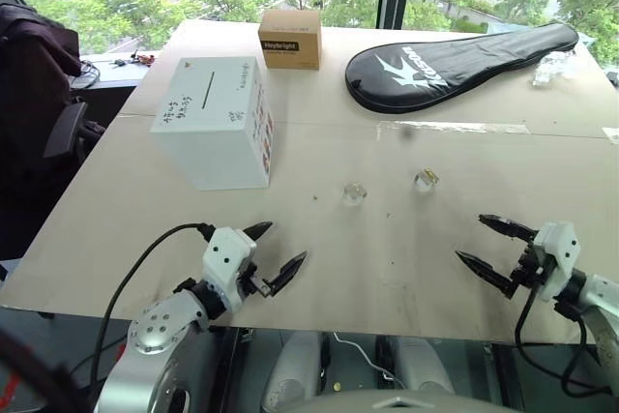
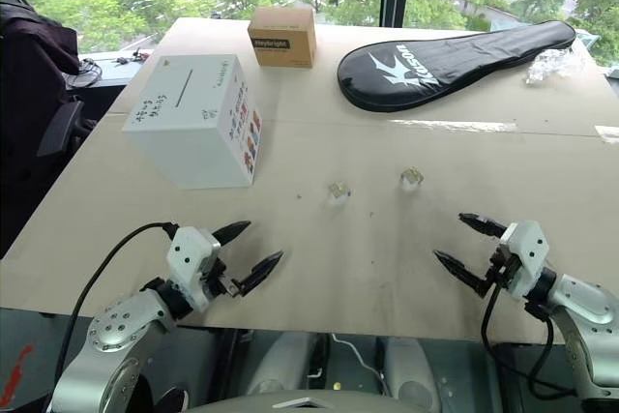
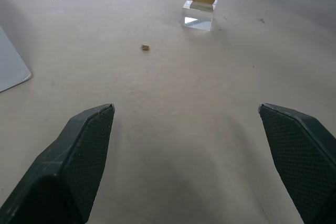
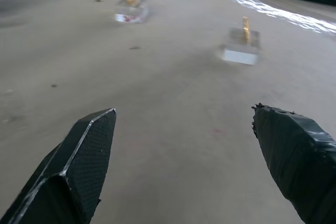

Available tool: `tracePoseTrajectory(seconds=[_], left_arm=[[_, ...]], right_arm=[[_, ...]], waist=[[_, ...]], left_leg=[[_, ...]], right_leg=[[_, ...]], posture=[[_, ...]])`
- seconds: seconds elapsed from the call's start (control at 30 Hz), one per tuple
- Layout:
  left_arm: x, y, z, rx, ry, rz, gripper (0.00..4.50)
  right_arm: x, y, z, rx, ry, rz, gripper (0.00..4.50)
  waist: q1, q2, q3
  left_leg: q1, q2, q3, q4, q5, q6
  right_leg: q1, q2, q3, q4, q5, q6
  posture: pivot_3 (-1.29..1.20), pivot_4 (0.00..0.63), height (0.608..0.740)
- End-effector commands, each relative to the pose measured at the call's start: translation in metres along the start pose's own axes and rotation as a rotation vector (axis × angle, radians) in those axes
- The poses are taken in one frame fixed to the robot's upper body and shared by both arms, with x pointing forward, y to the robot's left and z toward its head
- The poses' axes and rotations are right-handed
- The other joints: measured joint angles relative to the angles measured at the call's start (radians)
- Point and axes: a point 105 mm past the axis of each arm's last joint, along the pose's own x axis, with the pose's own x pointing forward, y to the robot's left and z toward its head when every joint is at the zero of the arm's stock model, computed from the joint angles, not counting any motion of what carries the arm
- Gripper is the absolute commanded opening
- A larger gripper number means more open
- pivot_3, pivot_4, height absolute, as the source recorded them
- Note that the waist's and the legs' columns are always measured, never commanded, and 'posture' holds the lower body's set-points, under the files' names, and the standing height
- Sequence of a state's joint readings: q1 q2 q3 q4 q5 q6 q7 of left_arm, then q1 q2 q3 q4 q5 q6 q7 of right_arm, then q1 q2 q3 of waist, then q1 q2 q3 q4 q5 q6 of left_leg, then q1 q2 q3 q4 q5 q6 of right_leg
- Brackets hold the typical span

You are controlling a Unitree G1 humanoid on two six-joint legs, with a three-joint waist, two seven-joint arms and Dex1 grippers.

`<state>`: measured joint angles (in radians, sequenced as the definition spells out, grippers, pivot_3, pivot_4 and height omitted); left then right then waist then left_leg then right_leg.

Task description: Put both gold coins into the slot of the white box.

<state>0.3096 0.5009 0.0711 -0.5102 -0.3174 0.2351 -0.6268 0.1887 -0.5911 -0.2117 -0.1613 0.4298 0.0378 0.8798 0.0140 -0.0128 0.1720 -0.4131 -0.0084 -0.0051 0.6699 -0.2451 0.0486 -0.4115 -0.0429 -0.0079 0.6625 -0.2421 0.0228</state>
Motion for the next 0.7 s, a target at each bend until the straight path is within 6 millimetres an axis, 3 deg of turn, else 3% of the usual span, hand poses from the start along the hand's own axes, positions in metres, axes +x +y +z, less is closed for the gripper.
tracePoseTrajectory(seconds=[0.03,0.2,0.43,0.63,0.7], left_arm=[[0.001,0.0,0.025,0.028,-0.076,-0.038,4.5],[0.005,-0.001,0.045,-0.074,-0.127,-0.139,4.5],[0.009,-0.008,0.059,-0.027,-0.098,-0.306,4.5],[0.008,-0.011,0.065,0.007,-0.073,-0.375,4.5],[0.008,-0.011,0.066,0.017,-0.071,-0.376,4.5]], right_arm=[[0.023,-0.011,0.026,-0.022,-0.046,-0.089,4.44],[0.06,-0.022,0.044,-0.011,-0.076,-0.159,4.44],[0.105,-0.015,0.044,0.058,-0.05,-0.14,4.44],[0.117,-0.022,0.042,0.087,-0.038,-0.194,4.44],[0.117,-0.024,0.041,0.082,-0.031,-0.202,3.65]], waist=[[-0.003,0.001,0.0],[0.0,0.002,-0.001],[-0.001,0.002,-0.001],[-0.001,0.002,-0.001],[-0.001,0.002,-0.001]], left_leg=[[0.0,0.0,0.0,0.0,0.0,0.0],[0.0,0.0,0.0,0.0,0.0,0.0],[-0.001,-0.001,0.0,0.0,0.0,0.0],[0.0,-0.001,0.0,0.0,0.0,0.0],[-0.001,-0.001,0.0,0.0,0.0,0.0]], right_leg=[[0.0,0.0,0.0,0.0,0.0,0.0],[0.0,0.001,0.0,0.001,0.0,-0.001],[-0.001,0.001,0.0,0.0,0.003,0.003],[-0.001,0.002,0.0,0.0,0.002,0.003],[-0.001,0.002,0.0,0.0,0.002,0.003]], posture=[[0.0,0.15,0.74],[0.0,0.15,0.74],[0.0,0.15,0.74],[0.0,0.15,0.74],[0.0,0.15,0.74]])
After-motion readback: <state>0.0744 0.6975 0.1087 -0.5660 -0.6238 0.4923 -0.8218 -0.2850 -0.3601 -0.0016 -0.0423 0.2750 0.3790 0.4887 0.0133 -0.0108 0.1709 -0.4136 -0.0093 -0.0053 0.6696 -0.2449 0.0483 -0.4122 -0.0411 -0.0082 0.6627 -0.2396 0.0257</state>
